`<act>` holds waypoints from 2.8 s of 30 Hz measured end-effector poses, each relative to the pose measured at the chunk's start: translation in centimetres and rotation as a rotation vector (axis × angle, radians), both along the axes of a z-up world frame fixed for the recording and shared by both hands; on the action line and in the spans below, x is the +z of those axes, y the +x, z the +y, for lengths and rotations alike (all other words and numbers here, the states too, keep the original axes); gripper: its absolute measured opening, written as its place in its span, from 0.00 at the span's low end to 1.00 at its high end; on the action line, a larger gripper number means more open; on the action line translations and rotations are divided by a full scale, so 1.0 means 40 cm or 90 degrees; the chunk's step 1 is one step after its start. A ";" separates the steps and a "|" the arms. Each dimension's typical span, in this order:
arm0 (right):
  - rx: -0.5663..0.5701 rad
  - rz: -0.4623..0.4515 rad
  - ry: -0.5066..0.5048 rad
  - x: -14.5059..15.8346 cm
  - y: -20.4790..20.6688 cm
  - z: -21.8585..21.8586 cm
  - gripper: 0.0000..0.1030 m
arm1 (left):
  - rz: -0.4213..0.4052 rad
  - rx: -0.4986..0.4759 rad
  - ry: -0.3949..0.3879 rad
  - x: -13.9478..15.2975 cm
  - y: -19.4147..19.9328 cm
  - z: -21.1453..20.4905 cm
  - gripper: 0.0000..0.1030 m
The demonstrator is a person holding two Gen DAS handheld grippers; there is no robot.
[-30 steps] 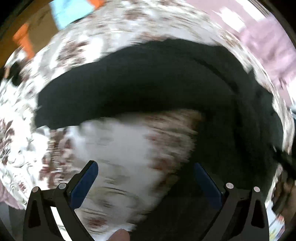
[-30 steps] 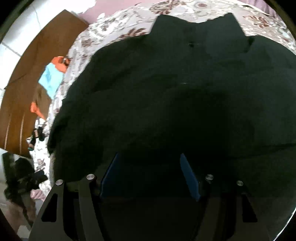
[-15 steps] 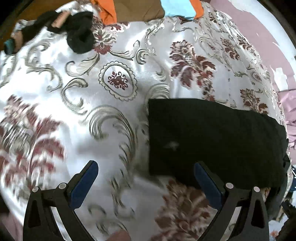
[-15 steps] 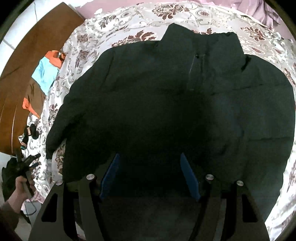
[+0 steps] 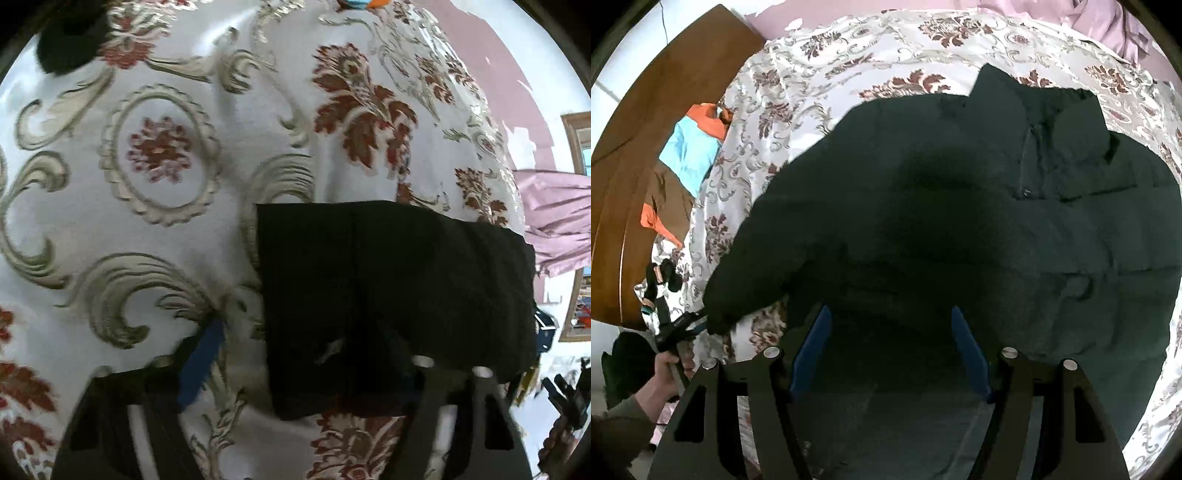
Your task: Fold large clothes
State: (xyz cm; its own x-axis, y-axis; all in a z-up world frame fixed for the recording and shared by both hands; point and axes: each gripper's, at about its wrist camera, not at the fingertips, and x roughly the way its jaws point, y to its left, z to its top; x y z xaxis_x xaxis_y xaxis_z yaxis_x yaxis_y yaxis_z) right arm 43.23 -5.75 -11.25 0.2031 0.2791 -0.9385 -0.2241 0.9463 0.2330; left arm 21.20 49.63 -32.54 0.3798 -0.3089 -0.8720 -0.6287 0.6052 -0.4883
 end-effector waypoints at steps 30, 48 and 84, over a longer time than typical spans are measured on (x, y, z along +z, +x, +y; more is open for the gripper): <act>0.221 0.014 0.063 -0.071 0.045 0.327 0.61 | -0.102 0.308 -0.252 -0.036 0.030 -0.234 0.60; 0.144 0.056 -0.009 -0.263 0.252 0.351 0.05 | -0.264 0.094 0.070 0.396 0.228 -0.203 0.06; -0.256 0.065 0.137 -0.156 -0.035 -0.820 0.05 | -0.198 -0.763 0.372 0.323 0.639 -1.625 0.06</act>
State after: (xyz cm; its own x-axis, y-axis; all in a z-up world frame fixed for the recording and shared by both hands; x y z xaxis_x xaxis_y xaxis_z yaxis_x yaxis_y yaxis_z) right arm 41.84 -38.53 -17.49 0.2446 0.3873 -0.8889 0.1841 0.8816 0.4347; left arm 46.77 -15.37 -19.61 0.3447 -0.2035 -0.9164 0.5093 0.8606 0.0004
